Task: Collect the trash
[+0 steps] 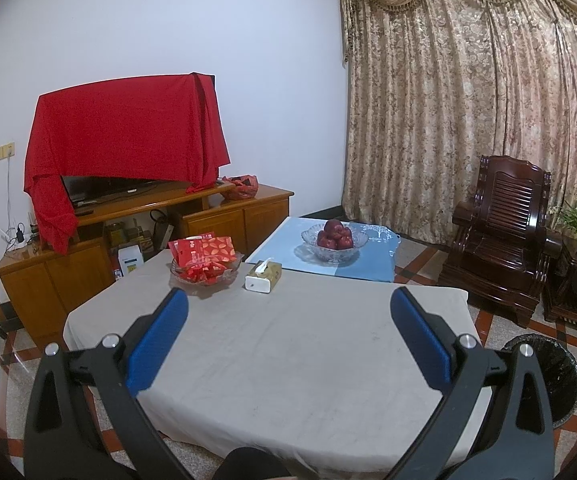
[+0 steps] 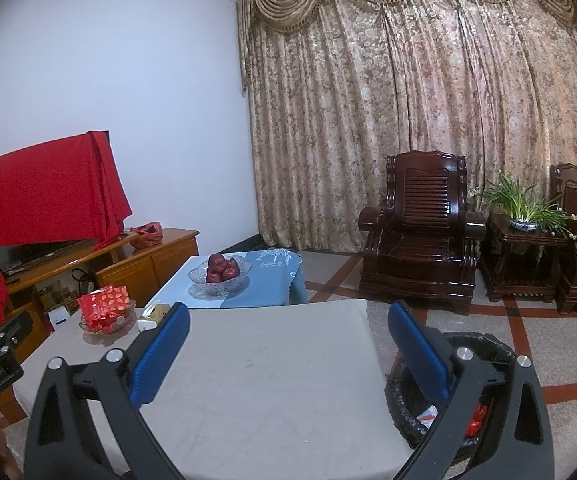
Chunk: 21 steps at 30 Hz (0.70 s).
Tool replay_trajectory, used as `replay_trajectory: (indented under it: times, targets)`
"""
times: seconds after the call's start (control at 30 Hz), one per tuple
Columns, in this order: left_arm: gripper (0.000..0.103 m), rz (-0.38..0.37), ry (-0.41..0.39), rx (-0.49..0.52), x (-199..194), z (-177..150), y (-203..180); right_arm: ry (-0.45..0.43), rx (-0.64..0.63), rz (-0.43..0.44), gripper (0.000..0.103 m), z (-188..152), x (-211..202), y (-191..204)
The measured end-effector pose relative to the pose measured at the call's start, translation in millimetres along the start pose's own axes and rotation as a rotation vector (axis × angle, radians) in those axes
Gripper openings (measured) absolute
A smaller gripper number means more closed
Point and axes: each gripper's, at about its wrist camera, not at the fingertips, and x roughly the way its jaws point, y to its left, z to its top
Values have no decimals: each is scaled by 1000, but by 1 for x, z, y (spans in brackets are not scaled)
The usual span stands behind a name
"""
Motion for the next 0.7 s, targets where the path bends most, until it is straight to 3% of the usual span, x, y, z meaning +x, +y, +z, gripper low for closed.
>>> replay_trajectory:
  times: [0.7]
  targets:
    - [98,0,2,0,-1,-2,-3,4,1,0,97,0,0,1]
